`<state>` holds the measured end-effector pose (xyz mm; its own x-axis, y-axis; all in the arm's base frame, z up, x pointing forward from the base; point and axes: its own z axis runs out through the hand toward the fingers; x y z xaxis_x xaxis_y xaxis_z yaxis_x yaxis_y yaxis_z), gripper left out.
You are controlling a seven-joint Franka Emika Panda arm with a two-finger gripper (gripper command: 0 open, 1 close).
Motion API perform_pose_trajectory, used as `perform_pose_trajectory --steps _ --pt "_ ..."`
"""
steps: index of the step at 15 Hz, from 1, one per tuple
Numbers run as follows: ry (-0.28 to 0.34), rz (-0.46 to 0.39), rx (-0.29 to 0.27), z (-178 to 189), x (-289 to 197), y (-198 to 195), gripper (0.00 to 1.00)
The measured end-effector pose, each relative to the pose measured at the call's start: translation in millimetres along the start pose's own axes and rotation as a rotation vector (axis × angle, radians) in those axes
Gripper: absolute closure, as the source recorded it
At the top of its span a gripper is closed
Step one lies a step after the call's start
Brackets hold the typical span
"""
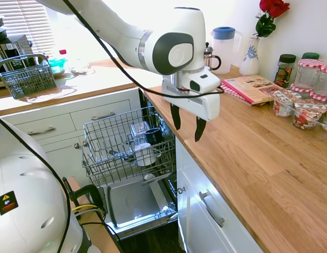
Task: Put the plate in the dishwasher
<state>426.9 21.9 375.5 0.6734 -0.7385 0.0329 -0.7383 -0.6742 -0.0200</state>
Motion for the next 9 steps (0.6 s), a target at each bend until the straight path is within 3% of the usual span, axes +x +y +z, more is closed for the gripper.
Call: perform_pose_trajectory --steps 4,9 --pt "0.003 0.007 0.037 -5 2 -11 0.0" --pt "-0.016 -0.035 0.205 -7 34 -74 0.0"
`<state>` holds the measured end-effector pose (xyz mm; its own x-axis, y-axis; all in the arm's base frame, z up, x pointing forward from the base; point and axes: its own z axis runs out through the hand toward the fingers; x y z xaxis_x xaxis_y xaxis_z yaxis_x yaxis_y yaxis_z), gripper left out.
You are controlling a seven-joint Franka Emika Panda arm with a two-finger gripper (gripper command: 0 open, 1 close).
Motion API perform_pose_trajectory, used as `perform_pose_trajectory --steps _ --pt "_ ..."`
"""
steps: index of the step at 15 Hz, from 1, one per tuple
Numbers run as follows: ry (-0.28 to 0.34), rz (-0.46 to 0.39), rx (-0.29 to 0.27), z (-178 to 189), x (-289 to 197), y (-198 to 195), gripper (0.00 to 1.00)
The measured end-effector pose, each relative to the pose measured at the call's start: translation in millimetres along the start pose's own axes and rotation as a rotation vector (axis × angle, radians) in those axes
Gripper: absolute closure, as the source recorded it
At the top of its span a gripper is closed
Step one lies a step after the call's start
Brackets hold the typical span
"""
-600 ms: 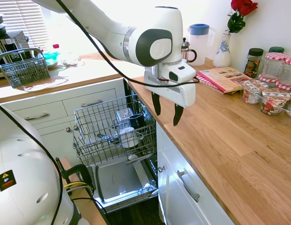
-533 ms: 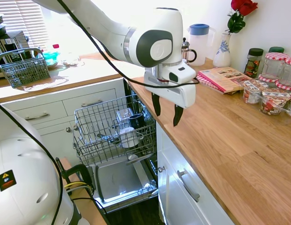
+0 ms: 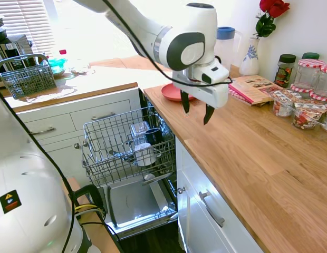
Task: Put the plate in the dishwasher
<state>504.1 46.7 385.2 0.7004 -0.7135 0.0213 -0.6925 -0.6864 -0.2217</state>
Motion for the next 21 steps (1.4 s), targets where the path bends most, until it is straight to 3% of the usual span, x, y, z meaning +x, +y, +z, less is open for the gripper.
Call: perform_pose_trajectory --steps 3,7,10,13,14,21 --pt "-0.052 -0.051 0.094 17 11 -51 0.0" --pt "-0.073 -0.096 0.166 32 19 -120 0.0" --pt "-0.114 -0.135 0.179 54 17 -168 0.0" --pt "-0.142 -0.138 0.161 76 16 -193 0.0" --pt "-0.148 -0.136 0.157 79 16 -197 1.0" --pt "-0.143 -0.118 0.117 97 13 -225 1.0"
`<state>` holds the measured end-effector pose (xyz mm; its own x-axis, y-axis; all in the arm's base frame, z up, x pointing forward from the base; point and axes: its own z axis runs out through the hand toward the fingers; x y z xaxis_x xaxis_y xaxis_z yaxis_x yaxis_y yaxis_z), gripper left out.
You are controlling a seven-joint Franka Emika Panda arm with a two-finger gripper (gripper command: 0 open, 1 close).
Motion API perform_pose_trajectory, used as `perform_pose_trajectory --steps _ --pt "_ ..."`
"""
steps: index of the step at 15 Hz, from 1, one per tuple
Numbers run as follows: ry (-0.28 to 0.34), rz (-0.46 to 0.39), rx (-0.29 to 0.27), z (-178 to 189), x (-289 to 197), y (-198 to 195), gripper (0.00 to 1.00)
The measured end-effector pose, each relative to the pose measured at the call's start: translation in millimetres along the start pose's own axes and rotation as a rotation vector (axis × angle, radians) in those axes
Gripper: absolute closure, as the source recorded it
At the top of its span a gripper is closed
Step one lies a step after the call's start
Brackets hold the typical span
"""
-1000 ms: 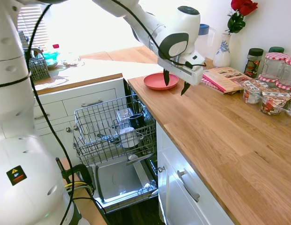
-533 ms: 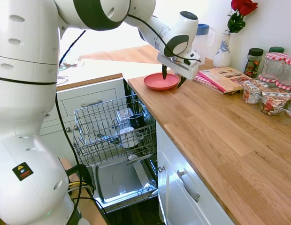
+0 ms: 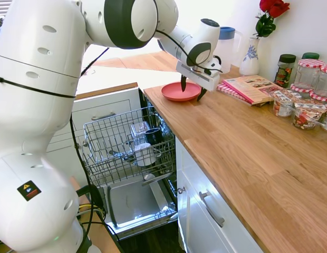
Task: Put the plate in the dishwasher
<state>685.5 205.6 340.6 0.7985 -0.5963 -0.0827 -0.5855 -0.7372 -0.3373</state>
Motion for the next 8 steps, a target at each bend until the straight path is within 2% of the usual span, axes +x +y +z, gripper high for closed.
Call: perform_pose_trajectory --steps 8 --pt "-0.005 0.013 -0.016 4.7 4.7 0.0 1.0"
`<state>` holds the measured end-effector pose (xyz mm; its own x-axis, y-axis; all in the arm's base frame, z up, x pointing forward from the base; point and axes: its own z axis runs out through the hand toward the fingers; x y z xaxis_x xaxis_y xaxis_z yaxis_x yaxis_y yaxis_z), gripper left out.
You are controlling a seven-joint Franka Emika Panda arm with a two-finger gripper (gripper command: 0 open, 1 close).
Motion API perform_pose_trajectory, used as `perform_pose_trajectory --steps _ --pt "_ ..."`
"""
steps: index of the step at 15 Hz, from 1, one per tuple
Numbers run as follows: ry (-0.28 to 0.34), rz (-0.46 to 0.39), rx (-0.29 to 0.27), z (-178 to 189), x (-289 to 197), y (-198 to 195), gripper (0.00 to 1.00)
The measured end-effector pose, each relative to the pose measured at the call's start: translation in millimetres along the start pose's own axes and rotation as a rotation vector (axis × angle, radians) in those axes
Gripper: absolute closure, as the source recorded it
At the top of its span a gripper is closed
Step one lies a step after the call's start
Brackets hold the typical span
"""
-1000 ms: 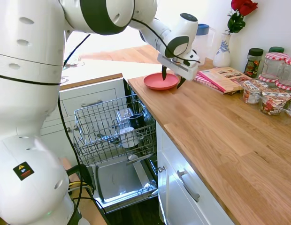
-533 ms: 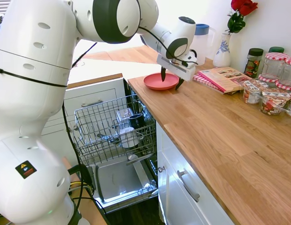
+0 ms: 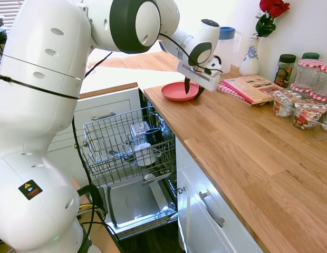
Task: Put the plate in the dishwasher
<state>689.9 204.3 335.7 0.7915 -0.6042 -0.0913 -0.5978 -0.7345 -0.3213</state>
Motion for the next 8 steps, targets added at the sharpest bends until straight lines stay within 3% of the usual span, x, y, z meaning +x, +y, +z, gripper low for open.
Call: perform_pose_trajectory --steps 8 --pt "0.001 0.005 -0.001 -0.5 4.3 2.6 1.0"
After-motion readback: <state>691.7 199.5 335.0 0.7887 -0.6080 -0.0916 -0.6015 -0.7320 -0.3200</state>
